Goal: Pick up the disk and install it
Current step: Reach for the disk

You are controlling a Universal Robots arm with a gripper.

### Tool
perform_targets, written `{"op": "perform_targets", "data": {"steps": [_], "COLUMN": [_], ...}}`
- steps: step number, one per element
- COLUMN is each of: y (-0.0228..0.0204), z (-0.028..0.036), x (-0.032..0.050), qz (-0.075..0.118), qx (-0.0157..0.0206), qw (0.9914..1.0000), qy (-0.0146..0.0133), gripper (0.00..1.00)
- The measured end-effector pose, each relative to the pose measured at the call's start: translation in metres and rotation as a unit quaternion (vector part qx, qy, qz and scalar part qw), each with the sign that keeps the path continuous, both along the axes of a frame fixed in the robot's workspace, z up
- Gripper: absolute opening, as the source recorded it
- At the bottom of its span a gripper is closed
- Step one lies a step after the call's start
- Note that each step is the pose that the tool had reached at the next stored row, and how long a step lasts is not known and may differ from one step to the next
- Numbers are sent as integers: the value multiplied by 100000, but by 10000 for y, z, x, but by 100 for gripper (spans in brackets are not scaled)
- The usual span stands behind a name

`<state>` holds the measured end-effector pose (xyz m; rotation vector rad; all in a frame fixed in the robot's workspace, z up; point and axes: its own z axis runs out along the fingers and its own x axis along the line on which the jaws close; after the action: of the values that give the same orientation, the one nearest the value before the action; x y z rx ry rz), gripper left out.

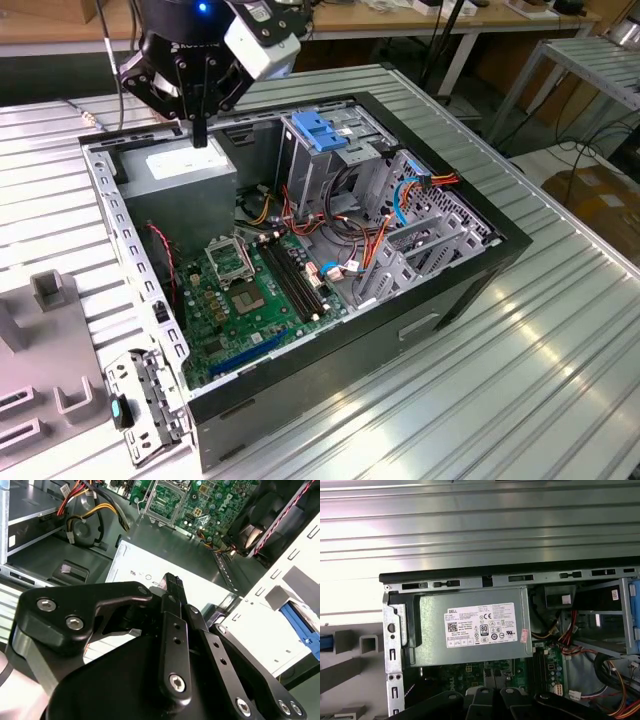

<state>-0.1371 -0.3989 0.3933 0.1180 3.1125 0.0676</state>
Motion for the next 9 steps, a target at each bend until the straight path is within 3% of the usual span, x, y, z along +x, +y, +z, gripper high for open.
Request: {"op": "perform_targets", "data": {"steps": [9], "y": [0], "z": [0], "x": [-52], "qz": [0], "qx": [0], "qw": [100000], "qy": [2], "gripper": [11]}}
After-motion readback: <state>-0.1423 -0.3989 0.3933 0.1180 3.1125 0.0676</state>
